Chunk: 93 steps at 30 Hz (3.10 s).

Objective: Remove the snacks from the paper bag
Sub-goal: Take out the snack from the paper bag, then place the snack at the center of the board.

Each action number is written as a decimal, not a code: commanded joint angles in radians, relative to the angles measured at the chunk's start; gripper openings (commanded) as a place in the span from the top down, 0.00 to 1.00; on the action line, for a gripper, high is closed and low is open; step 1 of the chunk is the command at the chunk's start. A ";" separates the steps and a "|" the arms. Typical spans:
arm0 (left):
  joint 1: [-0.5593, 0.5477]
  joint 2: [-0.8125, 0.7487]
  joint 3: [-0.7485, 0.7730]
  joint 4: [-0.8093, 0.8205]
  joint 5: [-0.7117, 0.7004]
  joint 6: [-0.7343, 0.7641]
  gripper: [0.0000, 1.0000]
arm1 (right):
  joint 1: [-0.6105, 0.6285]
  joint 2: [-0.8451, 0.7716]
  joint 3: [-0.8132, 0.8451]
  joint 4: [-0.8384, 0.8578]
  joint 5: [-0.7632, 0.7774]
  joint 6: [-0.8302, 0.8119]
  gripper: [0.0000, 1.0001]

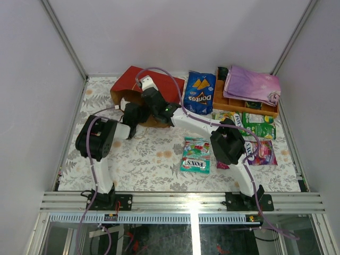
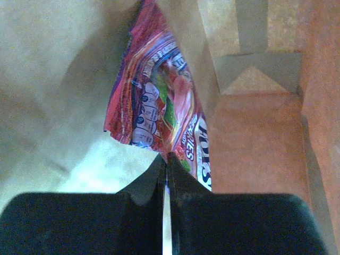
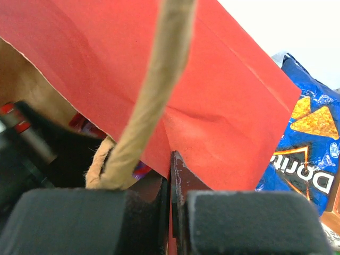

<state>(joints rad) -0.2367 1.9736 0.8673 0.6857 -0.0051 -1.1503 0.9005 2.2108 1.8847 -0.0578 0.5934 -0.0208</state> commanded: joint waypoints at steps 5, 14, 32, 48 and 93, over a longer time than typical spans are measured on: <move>-0.028 -0.340 -0.267 0.018 0.027 0.100 1.00 | -0.004 -0.040 0.078 -0.003 0.058 0.075 1.00; -0.074 -0.820 -0.518 -0.264 -0.023 0.136 1.00 | -0.019 -0.040 0.081 -0.019 0.019 0.104 1.00; -0.180 -1.403 -0.832 -0.787 0.064 -0.044 1.00 | -0.053 -0.035 0.074 -0.034 -0.020 0.133 1.00; -0.213 -1.227 -0.799 -0.757 0.057 -0.016 1.00 | -0.154 0.108 0.437 -0.240 -0.325 0.175 1.00; -0.160 -1.012 -0.159 -1.074 -0.183 0.312 0.00 | -0.254 0.078 0.530 -0.264 -0.655 0.245 1.00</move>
<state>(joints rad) -0.4263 0.9386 0.6201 -0.3046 -0.1699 -0.9508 0.6529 2.3314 2.3516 -0.3496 -0.0128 0.1993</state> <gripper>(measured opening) 0.995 0.011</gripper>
